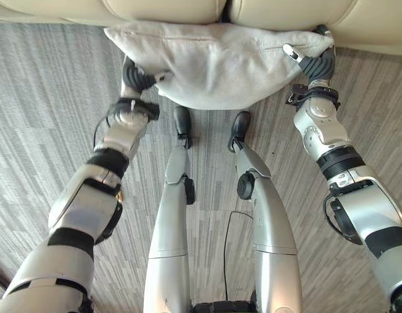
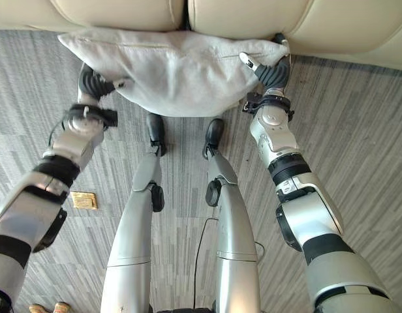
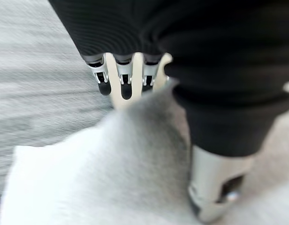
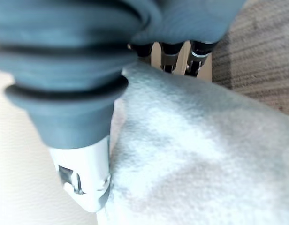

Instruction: Pick up all the scattered cushions and arrange them neatly on the sofa.

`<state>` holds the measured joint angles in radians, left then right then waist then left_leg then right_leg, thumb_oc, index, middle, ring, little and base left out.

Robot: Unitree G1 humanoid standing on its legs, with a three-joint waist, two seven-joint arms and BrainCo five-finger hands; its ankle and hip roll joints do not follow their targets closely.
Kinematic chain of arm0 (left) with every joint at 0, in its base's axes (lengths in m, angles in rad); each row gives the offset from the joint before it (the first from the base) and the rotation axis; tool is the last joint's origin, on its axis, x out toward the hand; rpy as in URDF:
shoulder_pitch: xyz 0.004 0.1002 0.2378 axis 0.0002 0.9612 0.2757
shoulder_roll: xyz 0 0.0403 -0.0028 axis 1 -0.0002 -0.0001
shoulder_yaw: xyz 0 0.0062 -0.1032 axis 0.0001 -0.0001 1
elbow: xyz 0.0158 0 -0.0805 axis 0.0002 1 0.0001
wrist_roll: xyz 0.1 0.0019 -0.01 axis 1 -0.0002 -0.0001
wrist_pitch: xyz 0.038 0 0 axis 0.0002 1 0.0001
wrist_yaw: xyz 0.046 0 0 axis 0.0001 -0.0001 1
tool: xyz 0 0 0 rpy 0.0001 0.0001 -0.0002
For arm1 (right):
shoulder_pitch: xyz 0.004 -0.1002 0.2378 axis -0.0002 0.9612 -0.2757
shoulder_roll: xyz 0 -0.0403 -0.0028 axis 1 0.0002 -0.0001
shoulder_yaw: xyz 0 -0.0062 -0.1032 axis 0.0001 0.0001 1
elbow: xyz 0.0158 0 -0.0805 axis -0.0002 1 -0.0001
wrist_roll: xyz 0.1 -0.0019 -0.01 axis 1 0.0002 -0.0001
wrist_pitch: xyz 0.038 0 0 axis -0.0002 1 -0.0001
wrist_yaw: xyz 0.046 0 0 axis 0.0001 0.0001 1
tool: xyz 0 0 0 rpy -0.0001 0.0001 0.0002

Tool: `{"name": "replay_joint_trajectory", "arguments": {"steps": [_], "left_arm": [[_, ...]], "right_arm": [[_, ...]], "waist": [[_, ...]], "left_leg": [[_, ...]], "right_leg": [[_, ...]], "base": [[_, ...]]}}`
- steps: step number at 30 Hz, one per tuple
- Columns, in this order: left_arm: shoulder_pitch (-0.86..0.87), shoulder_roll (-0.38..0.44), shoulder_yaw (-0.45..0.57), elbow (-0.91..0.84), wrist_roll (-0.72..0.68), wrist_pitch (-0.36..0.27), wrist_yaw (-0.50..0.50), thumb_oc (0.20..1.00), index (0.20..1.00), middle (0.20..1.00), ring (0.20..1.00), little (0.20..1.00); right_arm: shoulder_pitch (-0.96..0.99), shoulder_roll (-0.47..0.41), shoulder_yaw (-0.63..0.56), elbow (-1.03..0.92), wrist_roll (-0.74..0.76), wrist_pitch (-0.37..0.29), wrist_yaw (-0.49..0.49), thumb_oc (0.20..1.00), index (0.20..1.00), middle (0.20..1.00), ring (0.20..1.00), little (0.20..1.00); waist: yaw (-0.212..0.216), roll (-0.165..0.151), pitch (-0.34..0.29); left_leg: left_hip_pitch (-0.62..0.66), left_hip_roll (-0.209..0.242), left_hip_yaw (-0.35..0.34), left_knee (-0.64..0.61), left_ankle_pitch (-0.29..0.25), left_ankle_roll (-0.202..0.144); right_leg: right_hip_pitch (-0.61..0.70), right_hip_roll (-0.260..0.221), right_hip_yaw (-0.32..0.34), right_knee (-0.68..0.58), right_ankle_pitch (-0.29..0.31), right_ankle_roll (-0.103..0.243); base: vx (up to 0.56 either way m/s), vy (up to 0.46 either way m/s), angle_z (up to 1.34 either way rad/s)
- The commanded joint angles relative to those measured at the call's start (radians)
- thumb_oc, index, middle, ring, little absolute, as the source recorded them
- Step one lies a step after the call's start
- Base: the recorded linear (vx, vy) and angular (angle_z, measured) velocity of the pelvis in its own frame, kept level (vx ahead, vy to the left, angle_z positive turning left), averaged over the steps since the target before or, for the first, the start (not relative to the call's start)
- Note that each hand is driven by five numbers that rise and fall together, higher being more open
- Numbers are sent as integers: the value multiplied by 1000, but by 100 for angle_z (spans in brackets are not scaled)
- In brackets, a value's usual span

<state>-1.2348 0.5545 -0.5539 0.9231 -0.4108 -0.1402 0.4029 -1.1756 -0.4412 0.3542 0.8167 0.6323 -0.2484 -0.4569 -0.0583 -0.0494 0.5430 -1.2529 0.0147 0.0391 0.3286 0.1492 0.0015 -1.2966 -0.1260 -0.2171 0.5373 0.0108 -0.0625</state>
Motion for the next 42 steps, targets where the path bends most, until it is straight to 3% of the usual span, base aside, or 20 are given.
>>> {"name": "replay_joint_trajectory", "arguments": {"steps": [1,2,3,4,5,6,7,10,16,18,22,23,24,26,27,28,34,37,38,42], "left_arm": [[44,-44,13,-141,57,-91,-4,1000,1000,1000,1000,1000],[45,-78,7,-168,33,-104,-17,1000,1000,1000,1000,1000],[45,-79,7,-168,32,-104,-18,1000,1000,1000,1000,1000],[51,-136,16,-196,-7,-124,-37,787,787,787,787,787],[60,-170,23,-219,-28,-135,-46,213,213,213,213,213],[62,-171,23,-220,-28,-135,-46,200,200,200,200,200],[83,-229,43,-252,-65,-151,-68,200,200,200,200,200],[136,-298,71,-320,-104,-174,-99,200,200,200,200,200],[273,-312,110,-488,-45,-193,-103,200,200,200,200,200],[348,-304,124,-555,0,-194,-96,200,200,200,200,200],[517,-299,155,-654,39,-195,-96,200,200,200,200,200],[595,-303,170,-696,50,-195,-98,200,200,200,200,200],[597,-303,170,-697,51,-194,-98,200,200,200,200,200],[725,-308,182,-751,49,-196,-111,200,200,200,200,200],[726,-308,182,-752,49,-196,-110,200,200,200,200,200],[811,-314,190,-777,25,-198,-122,200,200,200,200,200],[974,-298,216,-826,-26,-178,-125,200,200,200,200,200],[1006,-291,230,-843,-31,-165,-119,200,200,200,200,200],[1039,-292,243,-851,-40,-155,-122,200,200,200,200,200],[1087,-291,257,-855,-54,-141,-128,200,200,200,200,200]], "right_arm": [[15,69,100,-40,53,-28,84,652,652,652,652,652],[12,87,97,-50,71,-41,99,200,200,200,200,200],[13,86,97,-50,72,-41,100,200,200,200,200,200],[17,126,77,-56,102,-63,120,200,200,200,200,200],[22,150,64,-66,121,-75,135,200,200,200,200,200],[25,150,64,-66,121,-76,136,200,200,200,200,200],[41,192,35,-82,175,-105,175,200,200,200,200,200],[93,249,1,-148,257,-147,246,200,200,200,200,200],[251,302,-27,-329,299,-209,295,200,200,200,200,200],[342,301,-24,-409,271,-208,298,200,200,200,200,200],[534,300,11,-538,236,-183,334,200,200,200,200,200],[624,293,28,-583,216,-168,348,200,200,200,200,200],[627,293,29,-585,215,-167,347,200,200,200,200,200],[757,267,46,-652,172,-135,364,200,200,200,200,200],[759,267,46,-653,172,-134,363,200,200,200,200,200],[836,248,43,-683,144,-113,373,200,200,200,200,200],[955,195,18,-744,83,-72,366,200,200,200,200,200],[969,175,9,-757,60,-47,359,200,200,200,200,200],[984,161,4,-760,40,-28,352,200,200,200,200,200],[1009,136,-4,-766,3,-3,343,200,200,200,200,200]], "waist": [[29,3,-96],[29,5,-101],[29,5,-103],[27,11,-114],[26,14,-122],[26,15,-124],[25,19,-137],[22,22,-165],[14,23,-184],[8,22,-176],[9,14,-183],[13,8,-196],[13,7,-191],[22,7,-215],[22,7,-212],[26,7,-234],[30,19,-309],[28,20,-326],[32,15,-334],[48,-1,-323]], "left_leg": [[-31,13,-41,187,-264,-44],[-41,11,-40,195,-265,-43],[-43,11,-40,197,-265,-43],[-52,9,-36,201,-264,-43],[-52,9,-35,197,-264,-43],[-52,9,-34,197,-264,-43],[-41,8,-31,184,-265,-41],[-6,8,-21,143,-258,-42],[137,4,-9,56,-241,-54],[203,-3,0,20,-206,-53],[399,-14,6,-59,-194,-65],[501,-20,7,-104,-186,-74],[512,-20,7,-109,-184,-74],[676,-17,8,-168,-175,-80],[682,-16,8,-170,-174,-80],[789,-12,7,-213,-167,-82],[1061,24,8,-311,-161,-90],[1111,29,10,-313,-168,-93],[1138,36,9,-275,-189,-98],[1116,32,-3,-118,-172,-113]], "right_leg": [[1,-11,22,12,-103,184],[-8,-14,19,18,-103,184],[-10,-15,18,19,-104,184],[-17,-16,18,21,-104,183],[-19,-17,16,18,-103,182],[-19,-17,16,18,-103,182],[-12,-14,17,4,-100,181],[19,-9,19,-35,-89,179],[147,7,33,-128,-61,179],[213,1,30,-176,-24,169],[397,4,34,-262,-9,169],[498,10,34,-306,-7,170],[507,11,34,-310,-6,170],[676,14,30,-366,-7,170],[681,15,30,-368,-6,170],[795,18,28,-403,-9,170],[1054,40,37,-451,-54,163],[1104,53,36,-453,-72,154],[1153,59,40,-454,-99,141],[1223,59,40,-463,-120,121]], "base": [[0,0,0],[0,0,0],[6,41,-1],[14,63,1],[13,62,2],[0,70,0],[-7,44,-4],[-2,47,-10],[-40,46,-8],[-108,24,-12],[-13,-32,-15],[9,-45,-8],[66,-90,-5],[93,-68,-14],[159,-76,-17],[183,-83,-8],[190,-93,-2],[155,-93,5],[118,-105,8],[101,-106,2]]}}
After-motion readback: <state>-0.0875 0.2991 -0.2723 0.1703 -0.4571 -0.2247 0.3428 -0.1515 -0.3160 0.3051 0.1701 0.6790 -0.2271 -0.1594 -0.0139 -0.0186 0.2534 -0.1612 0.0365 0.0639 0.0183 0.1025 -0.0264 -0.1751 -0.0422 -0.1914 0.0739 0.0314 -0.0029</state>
